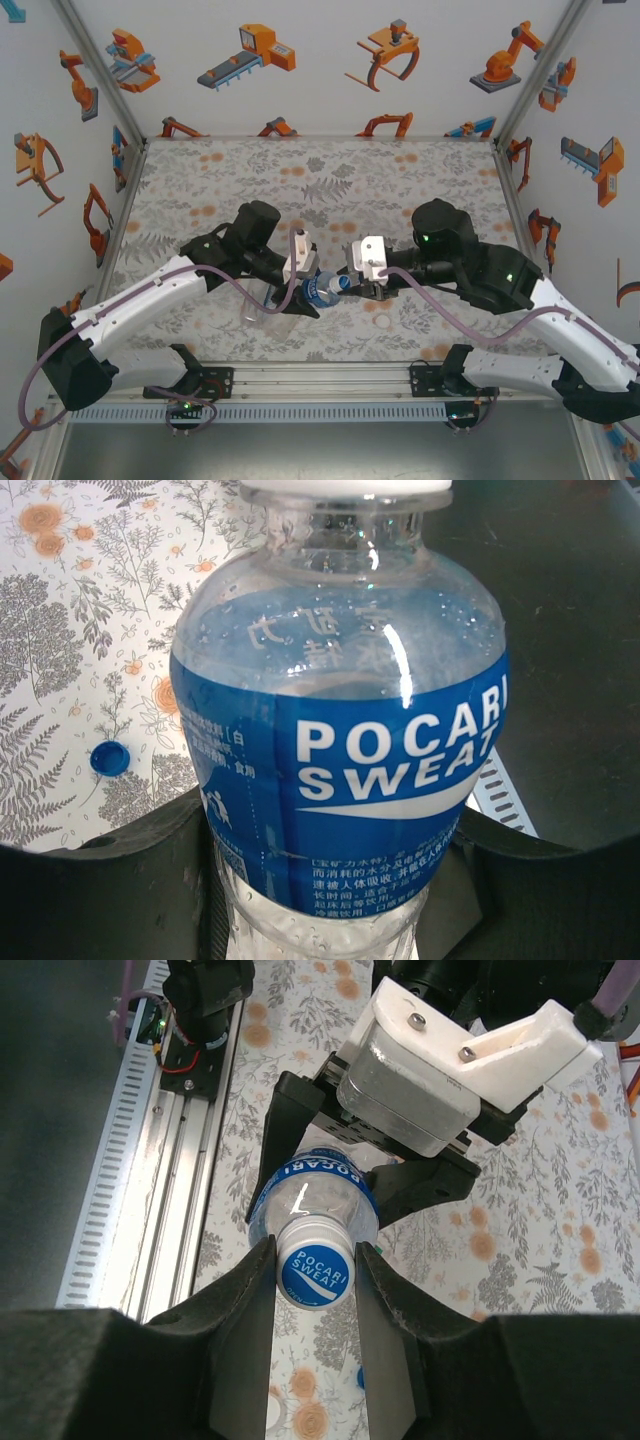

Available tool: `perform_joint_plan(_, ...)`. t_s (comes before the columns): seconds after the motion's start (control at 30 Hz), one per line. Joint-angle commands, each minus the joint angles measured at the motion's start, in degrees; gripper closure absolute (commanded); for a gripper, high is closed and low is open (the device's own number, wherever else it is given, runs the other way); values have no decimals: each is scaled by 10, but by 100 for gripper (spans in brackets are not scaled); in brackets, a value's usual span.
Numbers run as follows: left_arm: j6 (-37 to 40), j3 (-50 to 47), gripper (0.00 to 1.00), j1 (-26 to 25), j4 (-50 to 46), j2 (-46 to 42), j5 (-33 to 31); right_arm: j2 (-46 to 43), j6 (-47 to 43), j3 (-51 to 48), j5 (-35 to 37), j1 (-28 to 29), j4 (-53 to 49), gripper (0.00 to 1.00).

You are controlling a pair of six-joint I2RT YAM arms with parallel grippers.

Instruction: Screw on the bottle caps

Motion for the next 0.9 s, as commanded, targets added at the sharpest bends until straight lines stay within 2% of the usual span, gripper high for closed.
perform_joint_plan(0.0,16,16,100,0,3,1,14,-4,39,-9,26,2,19,80)
perform_joint_plan(0.13,-15,-7,100,-1,75,-6,-12,-30,226,-58,143,2,119,100)
perform_joint_plan(0.27,-67,-42,100,0,183,-5,-85,-50,464,-116,318,2,184,100)
perform_joint_plan(0.37,-81,-41,100,0,217,10,-131,-51,672,-130,458,2,154,100)
perform_joint_plan(0.43,-78,-32,100,-2,225,21,-151,-55,812,-140,520,1,115,100)
perform_joint_plan(0.5,-72,-23,100,-1,227,31,-169,-63,885,-161,534,1,124,100)
perform_joint_plan(0.6,-64,-10,100,-1,223,42,-190,-58,923,-159,552,1,123,100)
perform_joint_plan(0.77,-57,-8,100,-1,222,49,-196,-40,855,-130,555,1,135,100)
perform_joint_plan(0.8,-55,-8,100,-1,219,47,-195,-43,816,-135,548,1,160,96)
perform_joint_plan(0.87,-52,-9,100,-1,214,43,-194,-52,739,-141,530,2,207,76)
